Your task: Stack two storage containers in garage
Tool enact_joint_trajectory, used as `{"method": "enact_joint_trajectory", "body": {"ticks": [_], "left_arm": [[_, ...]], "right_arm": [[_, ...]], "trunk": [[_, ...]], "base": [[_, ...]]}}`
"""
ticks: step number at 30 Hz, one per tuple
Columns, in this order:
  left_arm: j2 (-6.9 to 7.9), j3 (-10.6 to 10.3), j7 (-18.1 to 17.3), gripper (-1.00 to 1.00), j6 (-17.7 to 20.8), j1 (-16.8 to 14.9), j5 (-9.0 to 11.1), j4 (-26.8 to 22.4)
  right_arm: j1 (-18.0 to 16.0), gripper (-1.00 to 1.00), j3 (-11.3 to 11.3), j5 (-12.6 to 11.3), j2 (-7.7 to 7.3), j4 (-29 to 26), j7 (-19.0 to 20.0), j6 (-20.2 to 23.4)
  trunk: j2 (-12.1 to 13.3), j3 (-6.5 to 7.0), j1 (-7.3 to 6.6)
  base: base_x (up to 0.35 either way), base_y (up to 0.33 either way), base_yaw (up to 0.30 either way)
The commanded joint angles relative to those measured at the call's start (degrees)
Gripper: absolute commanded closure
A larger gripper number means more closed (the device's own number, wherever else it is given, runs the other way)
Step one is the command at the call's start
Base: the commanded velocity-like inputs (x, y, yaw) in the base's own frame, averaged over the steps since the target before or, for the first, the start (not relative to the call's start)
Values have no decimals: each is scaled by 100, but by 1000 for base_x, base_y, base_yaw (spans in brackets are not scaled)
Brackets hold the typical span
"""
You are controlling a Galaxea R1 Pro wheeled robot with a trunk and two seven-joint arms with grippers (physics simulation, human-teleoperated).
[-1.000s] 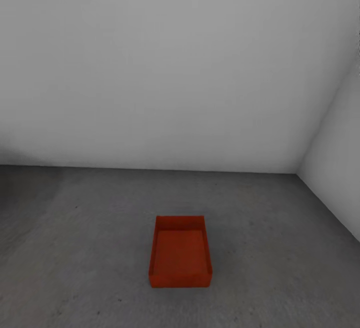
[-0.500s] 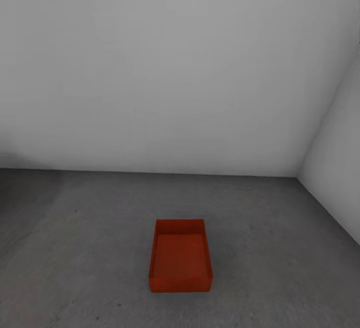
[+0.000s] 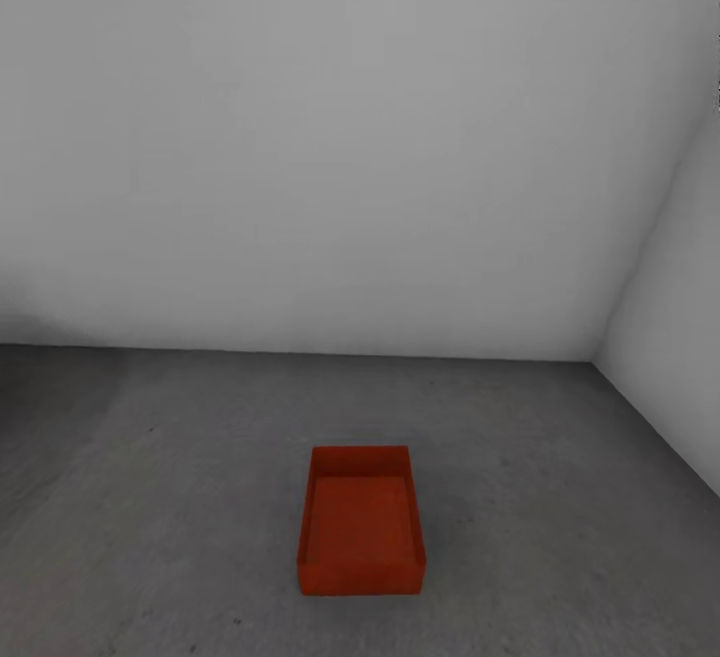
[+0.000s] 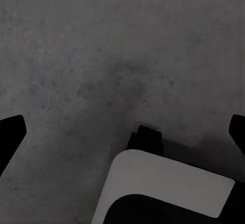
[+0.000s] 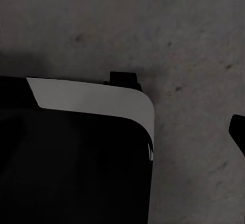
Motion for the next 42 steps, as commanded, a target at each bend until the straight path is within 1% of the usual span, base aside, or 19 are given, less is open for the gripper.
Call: {"method": "enact_joint_trajectory", "body": {"ticks": [1, 10, 18, 28, 35, 37, 38, 40, 41, 42], "left_arm": [[0, -31, 11, -100, -17, -3, 43, 3], [0, -30, 11, -100, -17, -3, 45, 3], [0, -31, 11, -100, -17, -3, 44, 3], [-3, -34, 9, -100, -17, -3, 29, 3], [-71, -5, 5, -100, 10, -3, 79, 15], [-130, -1, 3, -100, 50, 5, 96, 25], [-154, 1, 1, -100, 64, 61, 102, 28], [-177, 2, -5, -100, 30, 253, 99, 28], [-188, 1, -10, -100, 7, 397, 86, 26], [-194, 0, -12, -100, -1, 458, 79, 24]], "right_arm": [[-7, -100, 51, -53, 11, 19, -6, -33], [-7, -100, 49, -57, -3, 13, -8, -47], [-7, -100, 48, -62, 35, 15, -11, -40], [-7, -100, 42, -62, 11, 15, -6, -39], [-7, -100, 40, -62, 37, 15, -6, -39], [-7, -100, 40, -65, 31, 15, -6, -39], [-7, -100, 40, -67, 24, 14, -6, -36], [-7, -100, 41, -66, 9, 13, -6, -35], [-7, -100, 49, -50, 2, 12, -6, -33], [-7, -100, 54, -42, -1, 12, -6, -32]], "trunk": [[-3, 4, 0], [-3, 88, 0], [-3, 163, 0], [-3, 256, 0], [-3, 321, 0], [-3, 337, 0], [-3, 342, 0], [-3, 348, 0], [-3, 349, 0], [-3, 350, 0]], "base": [[0, 0, 0], [0, 0, 0], [0, 0, 0], [0, 0, 0], [0, 0, -19], [0, 0, -44], [0, 0, -27], [0, 0, -15], [0, 0, -9], [0, 0, -7]]}}
